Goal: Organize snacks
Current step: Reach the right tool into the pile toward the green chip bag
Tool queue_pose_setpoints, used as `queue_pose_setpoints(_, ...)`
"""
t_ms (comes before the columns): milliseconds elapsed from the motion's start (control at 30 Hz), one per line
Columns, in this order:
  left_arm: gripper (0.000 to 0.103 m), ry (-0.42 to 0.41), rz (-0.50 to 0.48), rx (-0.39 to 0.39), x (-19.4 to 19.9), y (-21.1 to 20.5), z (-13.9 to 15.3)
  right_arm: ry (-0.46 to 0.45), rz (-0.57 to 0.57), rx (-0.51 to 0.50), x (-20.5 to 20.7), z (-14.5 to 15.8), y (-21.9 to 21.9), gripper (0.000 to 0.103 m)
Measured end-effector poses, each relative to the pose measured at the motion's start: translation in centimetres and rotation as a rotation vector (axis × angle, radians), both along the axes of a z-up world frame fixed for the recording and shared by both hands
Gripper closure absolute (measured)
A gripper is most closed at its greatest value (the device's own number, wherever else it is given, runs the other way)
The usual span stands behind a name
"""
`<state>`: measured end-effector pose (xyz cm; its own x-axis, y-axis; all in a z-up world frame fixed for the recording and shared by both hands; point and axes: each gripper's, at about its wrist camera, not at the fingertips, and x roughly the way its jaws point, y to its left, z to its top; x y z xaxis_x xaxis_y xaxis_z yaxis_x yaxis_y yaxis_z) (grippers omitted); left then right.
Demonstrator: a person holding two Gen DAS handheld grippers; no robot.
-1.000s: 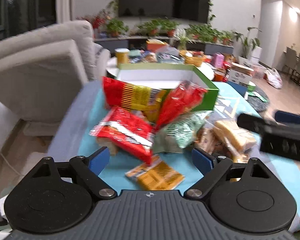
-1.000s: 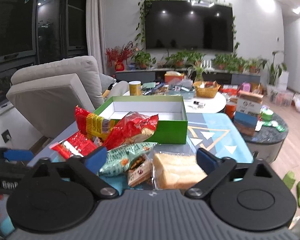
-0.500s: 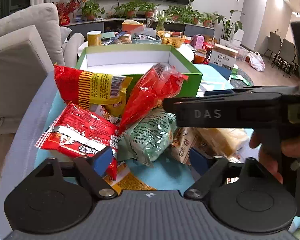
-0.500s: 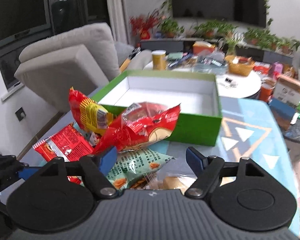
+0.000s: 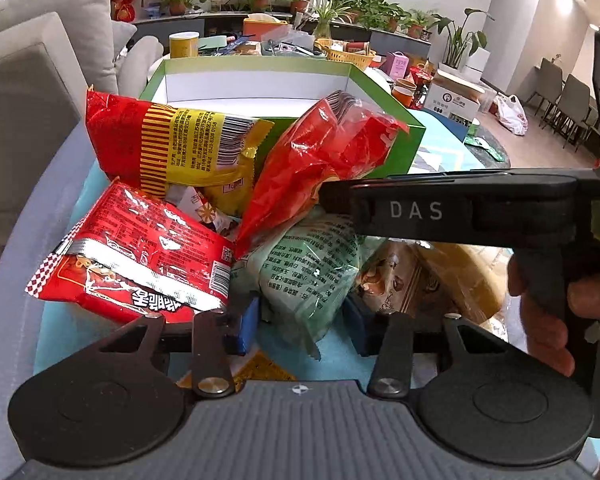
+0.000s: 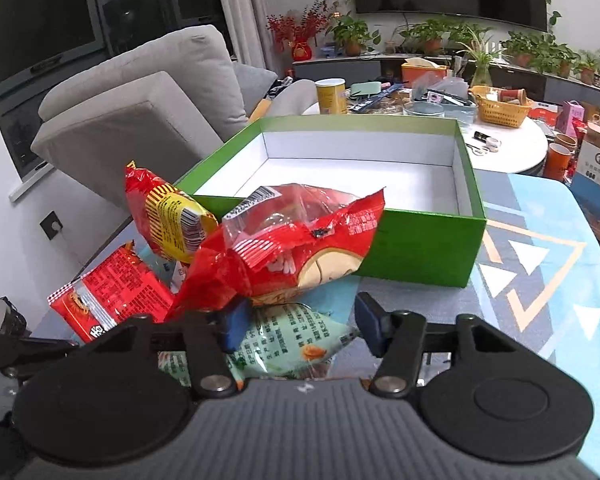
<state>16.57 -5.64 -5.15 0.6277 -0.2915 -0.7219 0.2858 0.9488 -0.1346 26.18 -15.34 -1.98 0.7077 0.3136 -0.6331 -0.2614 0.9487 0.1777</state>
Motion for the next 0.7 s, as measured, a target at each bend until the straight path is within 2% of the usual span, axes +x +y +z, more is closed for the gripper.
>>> queue_pose_setpoints(400, 0.064, -0.039, -0.041, -0.011, -4.4, 2.6, 2.3, -0.033, 0.0, 0.049, -7.5, 2.8, 1.0, 0.055)
queue_pose_setpoints(600, 0.063, -0.025, -0.082, 0.019, -7.7, 6.1, 2.2, 0.041, 0.082, 0.138, -11.5, 2.4, 2.1, 0.055)
queue_pose_setpoints(700, 0.061, -0.047, -0.085, 0.049, -9.4, 7.2, 2.5, 0.064, 0.102, 0.166, -12.8, 2.4, 2.3, 0.055)
